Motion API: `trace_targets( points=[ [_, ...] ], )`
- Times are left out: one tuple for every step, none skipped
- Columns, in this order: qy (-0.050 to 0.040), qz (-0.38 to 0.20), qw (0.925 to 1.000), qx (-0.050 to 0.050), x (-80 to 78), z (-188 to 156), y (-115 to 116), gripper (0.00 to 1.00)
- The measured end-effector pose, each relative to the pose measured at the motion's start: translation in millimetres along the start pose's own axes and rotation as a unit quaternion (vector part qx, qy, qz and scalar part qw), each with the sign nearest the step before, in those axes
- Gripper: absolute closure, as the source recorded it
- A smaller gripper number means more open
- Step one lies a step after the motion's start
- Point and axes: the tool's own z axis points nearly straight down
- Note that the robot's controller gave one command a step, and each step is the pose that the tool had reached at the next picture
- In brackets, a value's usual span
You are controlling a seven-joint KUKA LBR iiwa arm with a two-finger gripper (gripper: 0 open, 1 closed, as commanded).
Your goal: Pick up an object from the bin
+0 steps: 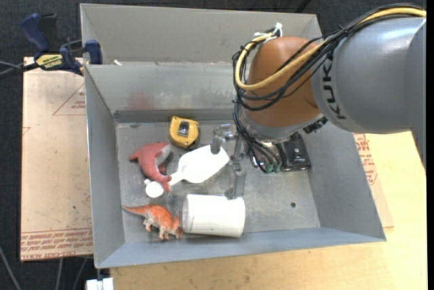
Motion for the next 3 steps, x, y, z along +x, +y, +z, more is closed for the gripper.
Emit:
trace_targets(
  points=[
    [-0.0037,-0.049,0.9988,0.001,-12.0,45,22,0.0],
    [-0.0025,-0.09,0.996,-0.001,-42.3,87,-1,1.0],
    [-0.0024,-0.09,0.996,-0.001,-42.3,87,-1,1.0]
  ],
)
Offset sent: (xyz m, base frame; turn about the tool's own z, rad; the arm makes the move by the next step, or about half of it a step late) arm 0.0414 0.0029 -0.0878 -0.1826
